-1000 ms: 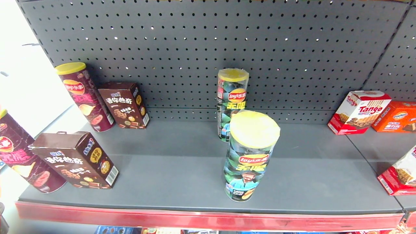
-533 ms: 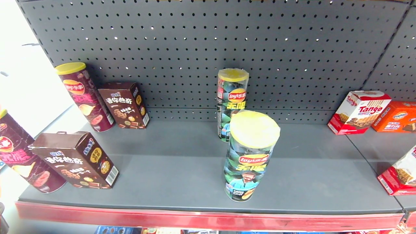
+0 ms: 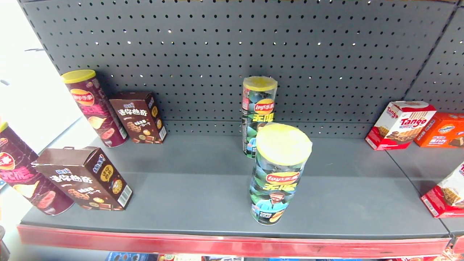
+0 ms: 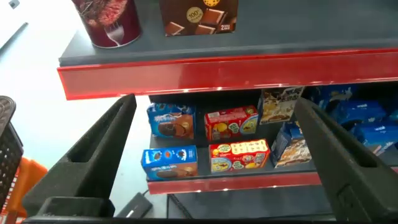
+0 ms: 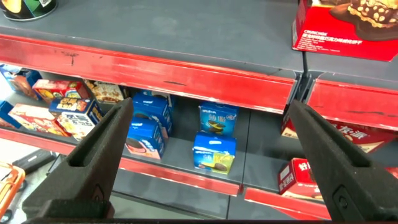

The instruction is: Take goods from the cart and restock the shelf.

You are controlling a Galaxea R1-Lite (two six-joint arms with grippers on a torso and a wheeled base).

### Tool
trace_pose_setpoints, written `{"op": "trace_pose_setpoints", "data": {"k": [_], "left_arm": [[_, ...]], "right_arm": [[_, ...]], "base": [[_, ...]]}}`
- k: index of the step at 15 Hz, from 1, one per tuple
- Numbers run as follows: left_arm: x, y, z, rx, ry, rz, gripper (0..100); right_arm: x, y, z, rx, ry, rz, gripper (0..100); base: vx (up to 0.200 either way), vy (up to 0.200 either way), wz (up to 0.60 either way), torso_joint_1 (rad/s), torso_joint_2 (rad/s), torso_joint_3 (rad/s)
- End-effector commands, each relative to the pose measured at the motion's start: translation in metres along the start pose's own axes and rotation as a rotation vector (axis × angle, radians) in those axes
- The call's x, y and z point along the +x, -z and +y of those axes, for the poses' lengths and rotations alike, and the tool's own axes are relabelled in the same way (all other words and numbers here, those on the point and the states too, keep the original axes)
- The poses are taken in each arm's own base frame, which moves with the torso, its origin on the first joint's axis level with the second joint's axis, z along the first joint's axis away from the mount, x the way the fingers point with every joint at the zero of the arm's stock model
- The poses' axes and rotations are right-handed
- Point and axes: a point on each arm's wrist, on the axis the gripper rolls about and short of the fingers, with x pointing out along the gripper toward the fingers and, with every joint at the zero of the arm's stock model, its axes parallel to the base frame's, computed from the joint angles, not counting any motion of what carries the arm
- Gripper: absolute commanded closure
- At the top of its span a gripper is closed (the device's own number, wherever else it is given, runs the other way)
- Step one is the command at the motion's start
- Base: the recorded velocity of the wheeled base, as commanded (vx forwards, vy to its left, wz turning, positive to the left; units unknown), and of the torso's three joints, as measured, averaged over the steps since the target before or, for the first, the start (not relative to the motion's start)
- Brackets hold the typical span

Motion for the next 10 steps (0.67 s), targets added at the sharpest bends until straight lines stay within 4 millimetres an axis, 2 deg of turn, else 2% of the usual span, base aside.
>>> {"op": "trace_pose_setpoints", "data": {"k": [1, 2, 3, 4, 6, 7, 8, 10], "left_arm": [[0.001, 0.000, 0.000, -0.001, -0.001, 0.007, 0], [0.001, 0.000, 0.000, 0.001, 0.000, 0.007, 0], [0.000, 0.000, 0.000, 0.001, 0.000, 0.005, 0], [0.000, 0.000, 0.000, 0.001, 0.000, 0.005, 0], [0.001, 0.000, 0.000, -0.002, -0.001, 0.007, 0], [0.001, 0.000, 0.000, -0.001, -0.003, 0.007, 0], [0.001, 0.000, 0.000, -0.002, -0.003, 0.005, 0], [0.001, 0.000, 0.000, -0.004, -0.005, 0.005, 0]], "right_arm": [[0.026, -0.093, 0.001, 0.038, -0.006, 0.040, 0], [0.046, -0.142, 0.004, -0.038, -0.092, 0.012, 0], [0.060, -0.151, 0.006, -0.052, -0.118, 0.033, 0], [0.084, -0.165, 0.011, -0.058, -0.153, 0.049, 0], [0.128, -0.172, 0.030, -0.079, -0.268, 0.116, 0], [0.129, -0.172, 0.031, -0.080, -0.269, 0.117, 0], [0.155, -0.165, 0.047, -0.114, -0.327, 0.195, 0], [0.177, -0.157, 0.058, -0.172, -0.358, 0.245, 0]], "base": [[0.000, 0.000, 0.00, 0.000, 0.00, 0.000], [0.000, 0.000, 0.00, 0.000, 0.00, 0.000], [0.000, 0.000, 0.00, 0.000, 0.00, 0.000], [0.000, 0.000, 0.00, 0.000, 0.00, 0.000], [0.000, 0.000, 0.00, 0.000, 0.00, 0.000], [0.000, 0.000, 0.00, 0.000, 0.00, 0.000], [0.000, 0.000, 0.00, 0.000, 0.00, 0.000], [0.000, 0.000, 0.00, 0.000, 0.00, 0.000]]}}
